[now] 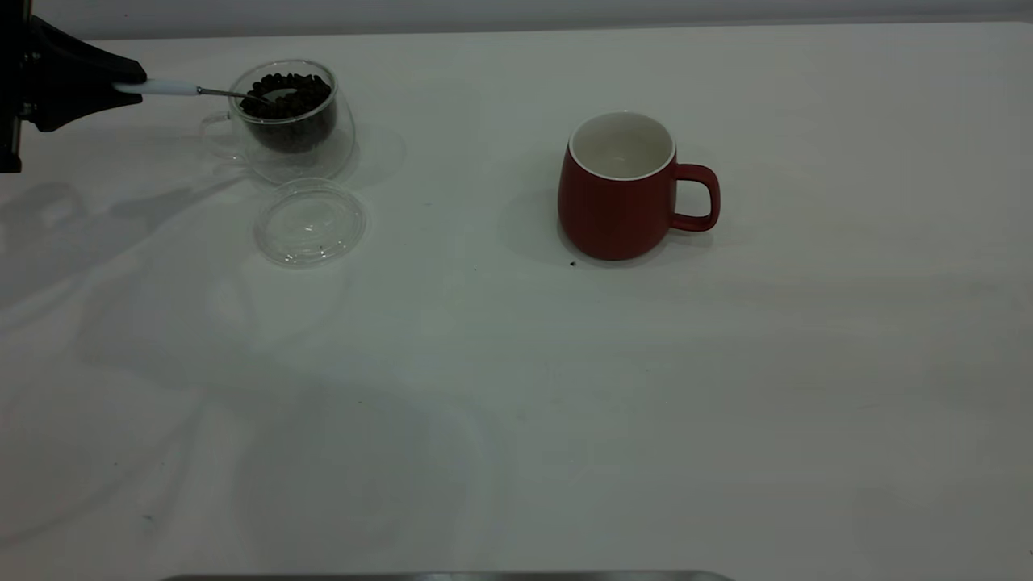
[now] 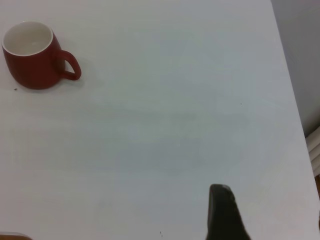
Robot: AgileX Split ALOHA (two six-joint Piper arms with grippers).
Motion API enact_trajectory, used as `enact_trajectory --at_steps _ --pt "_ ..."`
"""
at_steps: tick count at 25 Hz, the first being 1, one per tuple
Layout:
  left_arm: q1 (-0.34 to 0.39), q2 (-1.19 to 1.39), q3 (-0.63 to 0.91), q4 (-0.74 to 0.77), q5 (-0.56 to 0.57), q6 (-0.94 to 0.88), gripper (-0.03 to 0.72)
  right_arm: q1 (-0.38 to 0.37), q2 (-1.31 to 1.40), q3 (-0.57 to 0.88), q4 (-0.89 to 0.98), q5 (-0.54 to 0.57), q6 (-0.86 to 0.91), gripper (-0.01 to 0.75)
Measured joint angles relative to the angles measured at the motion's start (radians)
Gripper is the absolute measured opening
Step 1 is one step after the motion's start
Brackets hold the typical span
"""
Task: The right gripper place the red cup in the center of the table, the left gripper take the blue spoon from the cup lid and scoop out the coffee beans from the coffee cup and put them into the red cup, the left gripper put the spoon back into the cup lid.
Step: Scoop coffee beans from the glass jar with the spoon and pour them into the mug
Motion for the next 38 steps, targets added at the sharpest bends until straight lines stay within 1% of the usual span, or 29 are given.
enact_trajectory --at_steps 5,11,18,28,33,38 --pt "0.000 0.000 0.000 0.000 0.000 -0.057 0.122 0.000 0.000 0.000 0.000 0.000 0.000 0.479" --pt "0.002 0.000 0.000 0.000 0.004 -0.070 0.122 0.000 0.000 0.000 0.000 0.000 0.000 0.479" --pt "0.026 0.000 0.000 0.004 0.063 -0.070 0.122 0.000 0.000 0.000 0.000 0.000 0.000 0.479" --pt "0.054 0.000 0.000 0.051 0.095 -0.069 0.122 0.000 0.000 0.000 0.000 0.000 0.000 0.479" --pt "0.087 0.000 0.000 0.100 0.162 -0.046 0.122 0.000 0.000 0.000 0.000 0.000 0.000 0.479" --pt "0.105 0.000 -0.001 0.108 0.247 0.010 0.122 0.000 0.000 0.000 0.000 0.000 0.000 0.479"
